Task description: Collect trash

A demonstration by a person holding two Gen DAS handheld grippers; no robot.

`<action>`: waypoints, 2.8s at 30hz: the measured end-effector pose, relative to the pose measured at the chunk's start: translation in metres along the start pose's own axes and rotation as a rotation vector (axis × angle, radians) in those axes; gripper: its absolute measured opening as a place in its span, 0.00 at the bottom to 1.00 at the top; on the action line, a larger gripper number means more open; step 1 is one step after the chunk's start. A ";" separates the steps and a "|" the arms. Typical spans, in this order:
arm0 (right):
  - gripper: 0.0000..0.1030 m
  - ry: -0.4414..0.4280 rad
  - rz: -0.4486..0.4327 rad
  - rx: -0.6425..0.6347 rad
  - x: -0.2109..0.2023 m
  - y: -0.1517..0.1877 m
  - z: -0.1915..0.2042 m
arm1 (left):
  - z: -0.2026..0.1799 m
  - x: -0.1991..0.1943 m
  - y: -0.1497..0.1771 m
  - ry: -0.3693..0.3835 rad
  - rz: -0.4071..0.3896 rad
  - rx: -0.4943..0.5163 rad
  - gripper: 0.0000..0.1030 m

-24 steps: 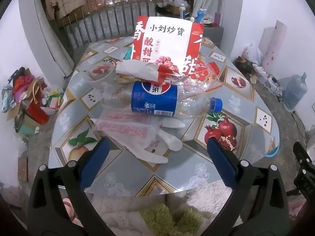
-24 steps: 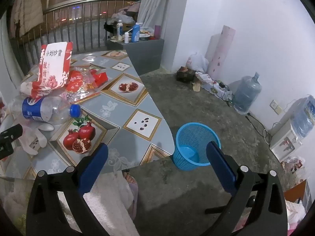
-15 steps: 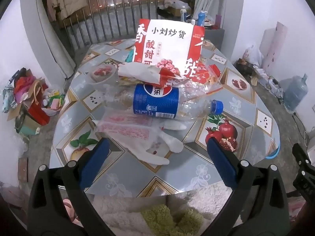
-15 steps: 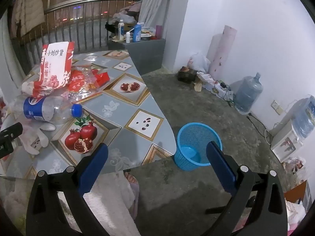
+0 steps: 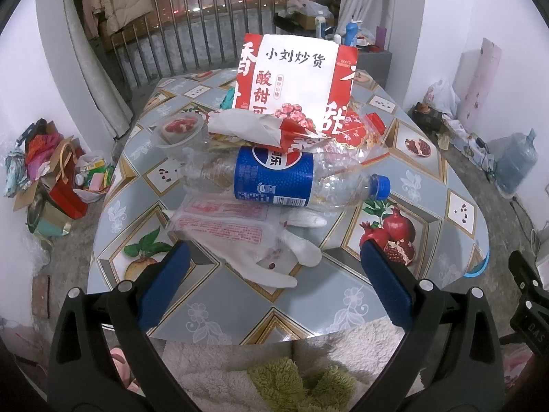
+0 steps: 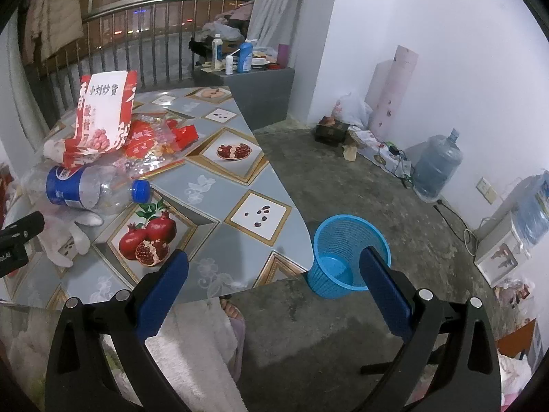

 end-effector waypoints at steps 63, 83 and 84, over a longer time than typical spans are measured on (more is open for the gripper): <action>0.94 -0.002 -0.001 -0.053 -0.001 0.000 0.015 | 0.004 0.005 0.005 -0.002 0.001 -0.005 0.93; 0.94 -0.196 -0.065 -0.053 0.032 -0.036 0.064 | 0.094 0.011 -0.025 -0.046 -0.063 -0.078 0.93; 0.94 -0.219 -0.074 -0.049 0.035 -0.038 0.070 | 0.104 0.013 -0.026 -0.048 -0.064 -0.090 0.93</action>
Point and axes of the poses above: each gripper's, at about its wrist camera, not at the fingertips, and x roughly the way its jaws point, z to its left, y to its underside, the point moved 7 cm from there along x, roughly the way its jaws point, and after that the axes turned 3 degrees about -z, right-handed, at the moved point
